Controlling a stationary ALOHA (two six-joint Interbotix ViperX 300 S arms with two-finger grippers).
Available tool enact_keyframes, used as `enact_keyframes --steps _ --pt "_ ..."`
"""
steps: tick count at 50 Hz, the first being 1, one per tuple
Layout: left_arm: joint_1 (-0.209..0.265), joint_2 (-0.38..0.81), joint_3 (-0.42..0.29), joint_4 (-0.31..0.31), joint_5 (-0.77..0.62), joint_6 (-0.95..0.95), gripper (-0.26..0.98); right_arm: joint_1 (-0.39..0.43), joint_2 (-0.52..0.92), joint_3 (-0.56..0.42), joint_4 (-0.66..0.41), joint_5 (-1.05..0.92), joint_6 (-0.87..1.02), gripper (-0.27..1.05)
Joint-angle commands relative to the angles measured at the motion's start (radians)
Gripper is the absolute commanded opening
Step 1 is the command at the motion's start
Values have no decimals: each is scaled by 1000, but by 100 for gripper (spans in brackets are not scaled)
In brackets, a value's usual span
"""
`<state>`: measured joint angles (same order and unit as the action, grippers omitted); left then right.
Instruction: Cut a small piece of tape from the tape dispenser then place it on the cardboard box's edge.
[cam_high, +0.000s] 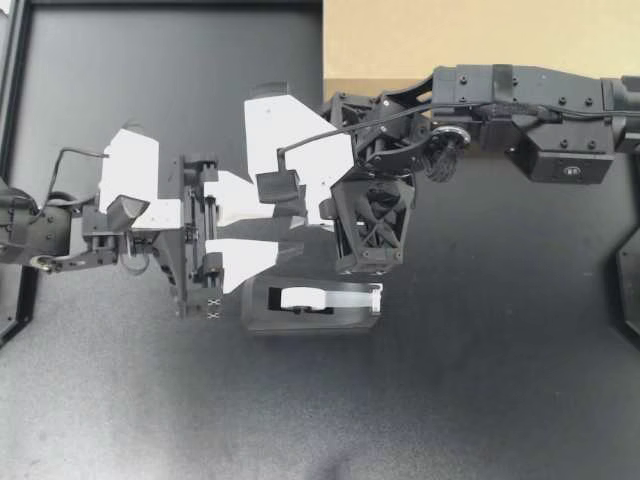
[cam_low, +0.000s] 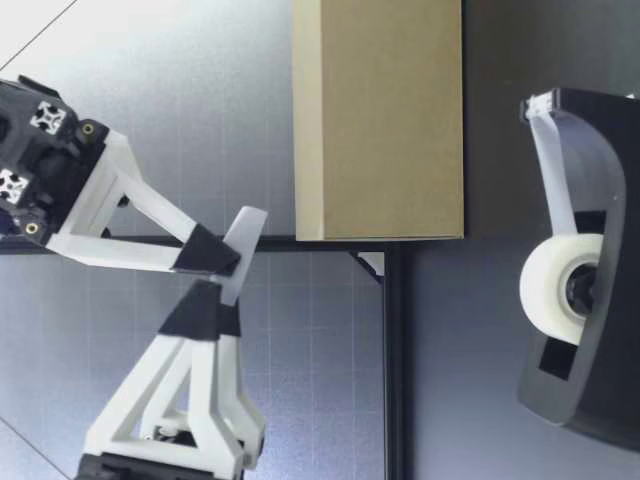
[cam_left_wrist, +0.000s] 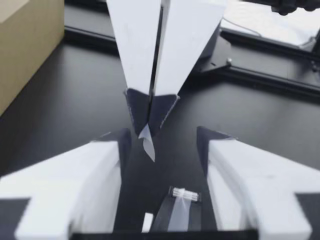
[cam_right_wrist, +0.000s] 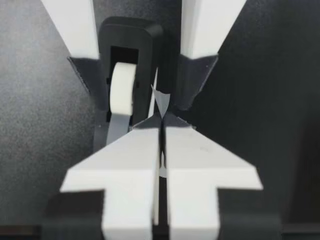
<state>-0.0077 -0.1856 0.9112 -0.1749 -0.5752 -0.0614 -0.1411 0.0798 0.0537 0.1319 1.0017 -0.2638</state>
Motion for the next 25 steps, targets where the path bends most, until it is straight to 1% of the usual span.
enact_keyframes --steps 1,3,8,13,18,25 --pt "2 -3 -21 -2 -11 3 35 3 -15 -28 -2 0 0 -11" --pt "2 0 -23 -2 -11 3 29 3 -15 -28 -2 0 0 -11" --pt "3 2 -21 -2 -11 5 8 3 -15 -28 -2 2 2 -11" --pt "3 -2 -21 -2 -11 8 -7 3 -17 -28 -2 3 2 -11" --pt "3 -3 -20 -2 -11 8 -14 3 -15 -28 0 14 2 -11" --pt "3 -5 -18 -2 -11 8 -14 3 -14 -26 8 25 -2 -10"
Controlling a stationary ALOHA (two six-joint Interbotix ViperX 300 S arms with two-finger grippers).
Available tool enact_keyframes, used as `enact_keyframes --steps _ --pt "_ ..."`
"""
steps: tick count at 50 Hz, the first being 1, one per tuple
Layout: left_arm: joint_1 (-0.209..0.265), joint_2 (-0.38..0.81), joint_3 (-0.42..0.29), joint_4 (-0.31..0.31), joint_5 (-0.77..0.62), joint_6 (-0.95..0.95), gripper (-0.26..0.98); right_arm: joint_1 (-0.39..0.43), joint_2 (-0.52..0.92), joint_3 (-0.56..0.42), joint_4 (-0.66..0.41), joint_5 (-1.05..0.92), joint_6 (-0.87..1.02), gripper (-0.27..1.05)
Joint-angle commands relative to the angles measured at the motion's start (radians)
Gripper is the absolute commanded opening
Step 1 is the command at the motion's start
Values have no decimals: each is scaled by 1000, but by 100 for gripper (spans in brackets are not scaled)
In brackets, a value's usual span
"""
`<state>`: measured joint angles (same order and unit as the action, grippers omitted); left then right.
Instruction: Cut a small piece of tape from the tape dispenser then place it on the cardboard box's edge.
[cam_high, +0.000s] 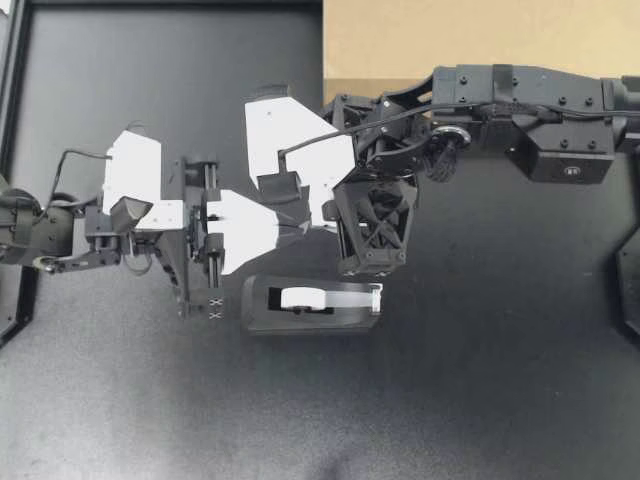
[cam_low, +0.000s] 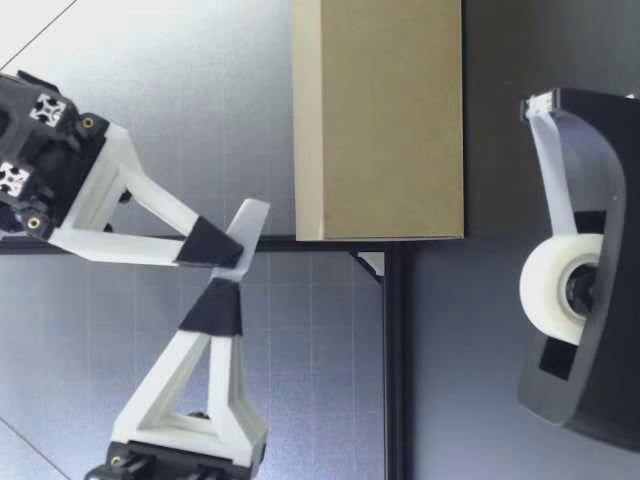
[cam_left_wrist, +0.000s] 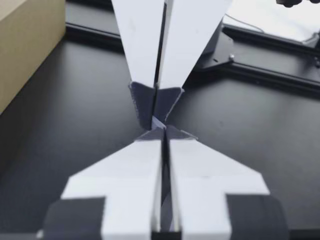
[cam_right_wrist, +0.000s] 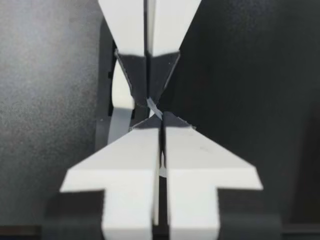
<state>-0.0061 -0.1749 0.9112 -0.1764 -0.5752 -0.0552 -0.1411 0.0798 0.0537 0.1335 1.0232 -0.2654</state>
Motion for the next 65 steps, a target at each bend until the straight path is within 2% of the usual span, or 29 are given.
enact_keyframes --steps 1,8,12,23,32,39,44,58,65 --pt "2 -15 -18 0 -11 2 -14 3 -14 -26 11 5 0 -10" --pt "2 -15 -18 0 -11 2 -14 3 -14 -25 23 9 -2 -6" --pt "0 -15 -18 0 -9 2 -14 3 -12 -23 25 11 2 3" --pt "0 -12 -18 0 -6 2 -14 3 2 -21 17 8 0 45" --pt "2 -12 -11 0 -5 3 -14 -3 -20 -6 -31 0 3 45" --pt "12 -5 -6 -6 -9 -3 -14 -34 -78 46 -40 -26 6 45" --pt "40 6 -6 -60 -21 -8 -14 -69 -140 106 -43 -78 14 45" --pt "132 72 -44 -344 -126 -46 -14 -213 -334 364 -43 -374 15 45" --pt "187 114 -94 -374 -143 -141 -14 -265 -365 476 -44 -577 17 40"
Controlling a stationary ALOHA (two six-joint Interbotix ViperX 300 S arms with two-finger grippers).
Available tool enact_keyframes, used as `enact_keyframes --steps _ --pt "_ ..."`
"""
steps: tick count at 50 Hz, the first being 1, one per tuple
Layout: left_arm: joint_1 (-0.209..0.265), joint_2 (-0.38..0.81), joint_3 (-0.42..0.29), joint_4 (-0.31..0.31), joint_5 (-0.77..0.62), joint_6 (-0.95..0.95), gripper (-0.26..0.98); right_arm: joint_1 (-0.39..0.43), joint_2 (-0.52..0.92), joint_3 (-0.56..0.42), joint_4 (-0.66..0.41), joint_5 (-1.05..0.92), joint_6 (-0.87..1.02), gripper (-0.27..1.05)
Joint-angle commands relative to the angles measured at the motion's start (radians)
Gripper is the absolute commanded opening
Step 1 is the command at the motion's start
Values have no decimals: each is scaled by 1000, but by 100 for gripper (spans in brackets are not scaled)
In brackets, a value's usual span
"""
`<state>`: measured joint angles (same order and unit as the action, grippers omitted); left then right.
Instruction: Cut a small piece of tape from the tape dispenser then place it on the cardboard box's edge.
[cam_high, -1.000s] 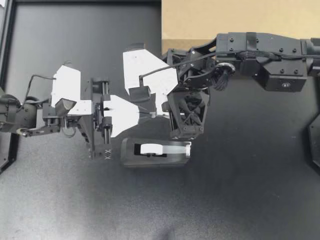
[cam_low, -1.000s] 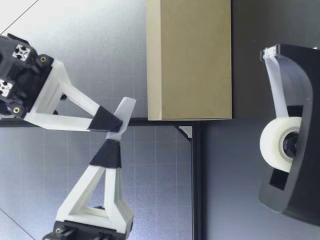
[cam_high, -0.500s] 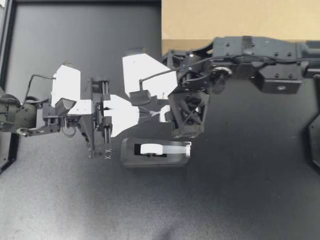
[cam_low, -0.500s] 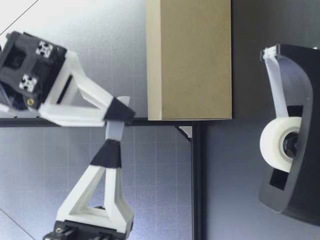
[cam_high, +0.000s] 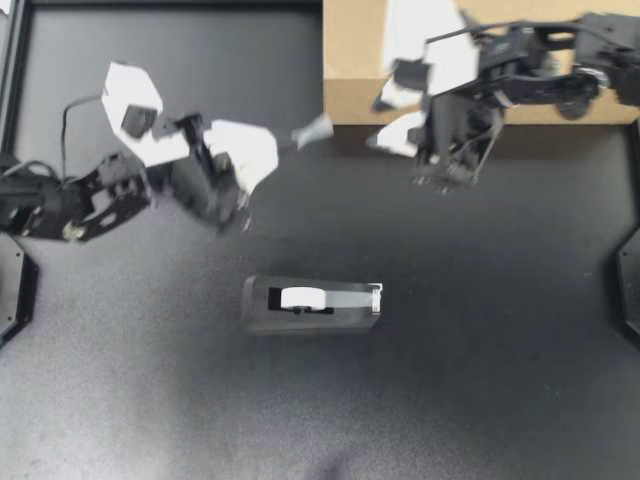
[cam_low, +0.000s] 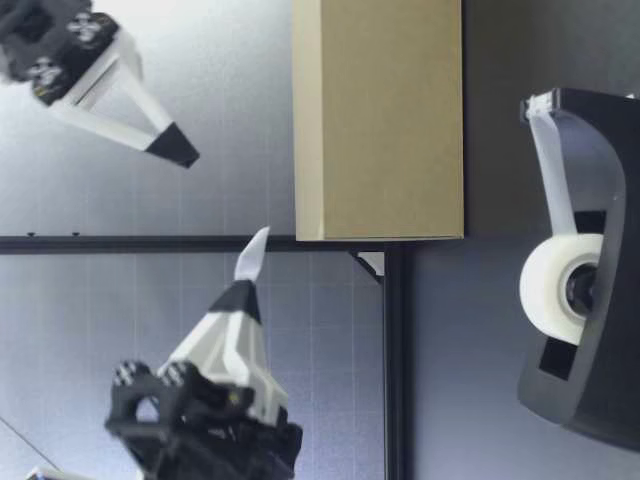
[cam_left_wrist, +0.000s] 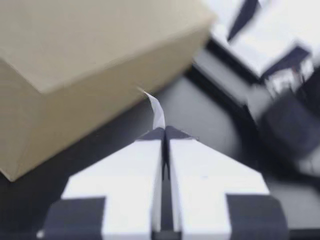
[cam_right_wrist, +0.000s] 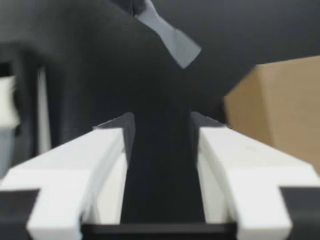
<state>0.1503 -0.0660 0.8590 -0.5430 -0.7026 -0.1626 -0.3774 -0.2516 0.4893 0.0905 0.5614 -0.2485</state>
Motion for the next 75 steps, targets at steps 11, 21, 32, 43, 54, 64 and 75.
enact_keyframes --steps 11,21,32,43,54,64,75 --pt "103 101 -104 -3 -20 -179 -14 -86 -23 152 3 -402 11 14" --pt "112 161 -137 -3 -18 -212 -14 -104 26 181 5 -572 11 -2" --pt "135 186 -152 -3 -18 -212 -14 -104 112 153 6 -630 11 -7" --pt "155 227 -166 -3 -9 -213 -14 -104 186 115 6 -634 9 -8" --pt "161 245 -178 -3 8 -213 -14 -104 250 86 6 -635 9 -8" --pt "164 245 -175 -5 9 -213 -14 -114 313 60 6 -626 9 -8" --pt "164 244 -172 -5 8 -213 -14 -143 339 46 6 -624 8 -8"
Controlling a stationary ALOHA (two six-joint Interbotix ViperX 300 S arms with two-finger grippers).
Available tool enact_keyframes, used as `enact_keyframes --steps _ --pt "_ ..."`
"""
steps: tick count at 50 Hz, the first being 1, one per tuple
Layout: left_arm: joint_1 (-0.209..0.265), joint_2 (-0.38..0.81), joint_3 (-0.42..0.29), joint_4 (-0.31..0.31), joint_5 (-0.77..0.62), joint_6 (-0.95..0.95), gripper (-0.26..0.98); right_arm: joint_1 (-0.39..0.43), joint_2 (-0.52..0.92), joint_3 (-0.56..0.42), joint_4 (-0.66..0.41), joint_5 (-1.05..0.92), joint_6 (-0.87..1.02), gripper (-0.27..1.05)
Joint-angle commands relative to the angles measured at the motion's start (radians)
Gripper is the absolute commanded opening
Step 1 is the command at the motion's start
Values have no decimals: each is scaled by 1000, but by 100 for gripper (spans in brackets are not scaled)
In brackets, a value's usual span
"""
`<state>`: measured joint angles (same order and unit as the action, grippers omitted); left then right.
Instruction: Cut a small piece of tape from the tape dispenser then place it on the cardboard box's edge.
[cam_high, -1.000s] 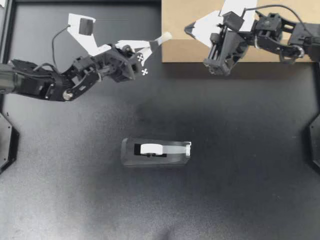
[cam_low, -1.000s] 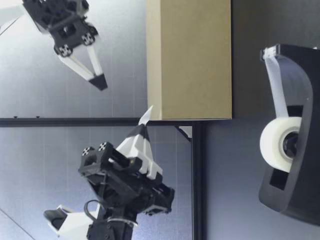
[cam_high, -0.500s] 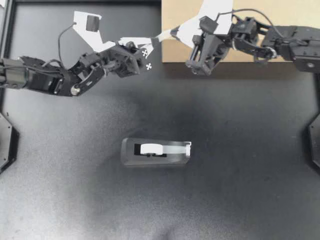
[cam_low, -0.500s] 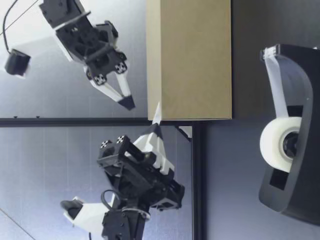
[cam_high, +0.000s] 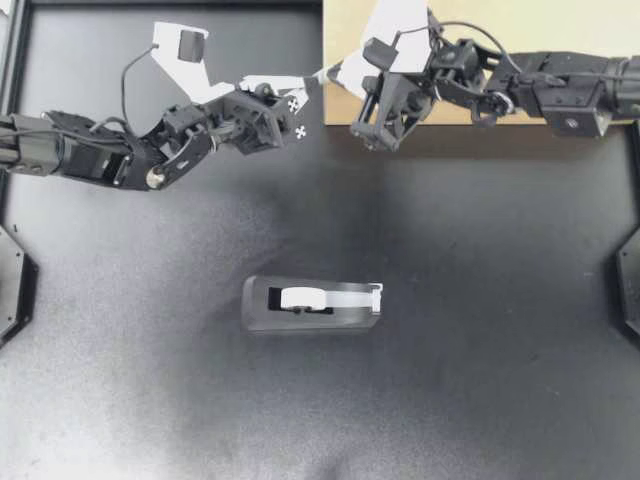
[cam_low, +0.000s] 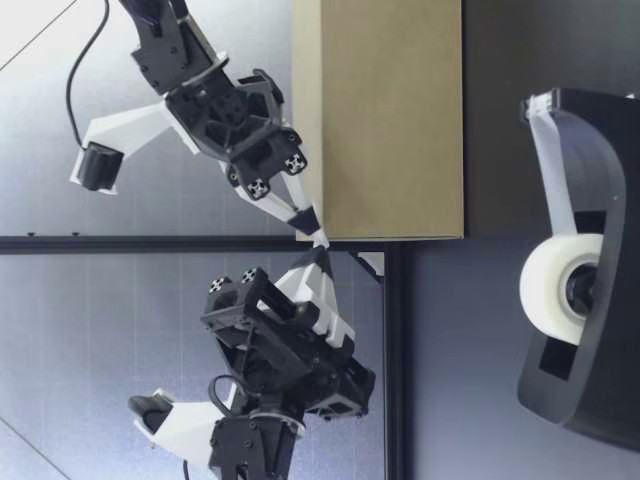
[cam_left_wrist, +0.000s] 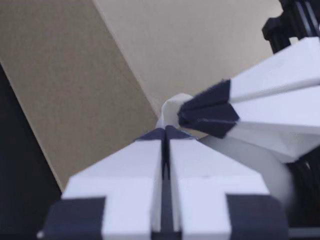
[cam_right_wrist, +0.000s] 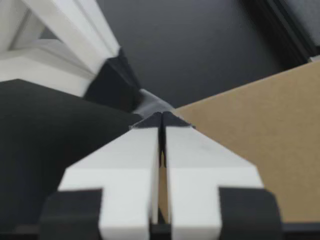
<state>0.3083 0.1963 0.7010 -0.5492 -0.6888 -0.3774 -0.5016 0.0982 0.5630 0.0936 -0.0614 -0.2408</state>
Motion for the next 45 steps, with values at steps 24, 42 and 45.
enact_keyframes --steps 24,42,45 --pt "6 -23 -8 -9 5 -12 -14 -38 38 -83 2 9 -6 -8" --pt "5 -32 -2 -5 5 2 23 -38 23 -83 3 -8 0 -8" --pt "6 -37 3 -2 5 3 32 -37 12 -84 3 -23 2 -8"
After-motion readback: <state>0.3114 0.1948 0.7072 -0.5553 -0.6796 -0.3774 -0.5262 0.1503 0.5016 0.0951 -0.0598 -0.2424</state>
